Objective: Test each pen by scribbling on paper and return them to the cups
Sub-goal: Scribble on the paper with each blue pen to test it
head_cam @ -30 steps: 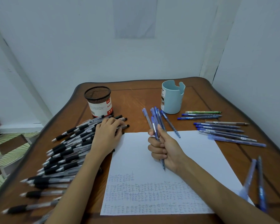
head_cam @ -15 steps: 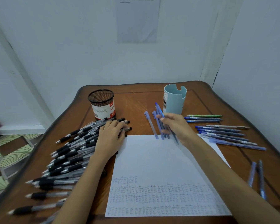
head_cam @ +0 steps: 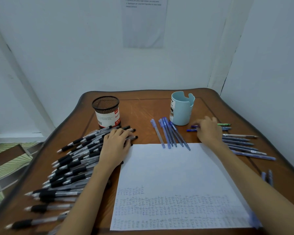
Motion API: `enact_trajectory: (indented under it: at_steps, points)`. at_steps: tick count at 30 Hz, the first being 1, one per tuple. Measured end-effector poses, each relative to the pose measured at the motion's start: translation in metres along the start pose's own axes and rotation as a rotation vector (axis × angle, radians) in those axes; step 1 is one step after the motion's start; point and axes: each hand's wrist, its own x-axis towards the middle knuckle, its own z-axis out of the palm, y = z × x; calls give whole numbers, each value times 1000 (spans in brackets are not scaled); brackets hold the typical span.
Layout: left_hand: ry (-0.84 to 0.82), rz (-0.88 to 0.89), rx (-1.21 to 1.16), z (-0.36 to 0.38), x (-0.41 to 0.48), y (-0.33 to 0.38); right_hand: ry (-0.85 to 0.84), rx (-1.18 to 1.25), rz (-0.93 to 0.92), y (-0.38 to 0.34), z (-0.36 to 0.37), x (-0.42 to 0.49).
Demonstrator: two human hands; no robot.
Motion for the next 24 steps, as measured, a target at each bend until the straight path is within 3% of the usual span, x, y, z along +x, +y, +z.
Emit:
enact_trajectory:
  at_steps: [5,9,12,15,17,19,21,24]
  points:
    - [0,-2,-11,0,-1,0,27,-59,-65,17,1,4]
    - [-15,-3,8,-1,0,0,30,-34,-247,26,8,7]
    - [-8,-5,8,0,0,0,215,185,-382,28,11,1]
    - [-16,-6,9,0,0,0,375,573,-396,6,-3,-22]
    - [-18,-7,7,0,0,0,263,947,-305,-19,-22,-48]
    - [-19,-9,9,-1,1,1,-14,1368,-147,-44,-44,-73]
    - [-21,-11,15,0,1,0,-270,1599,-32,-58,-57,-93]
    - [-24,-11,23,0,1,0,-465,1820,126,-68,-58,-108]
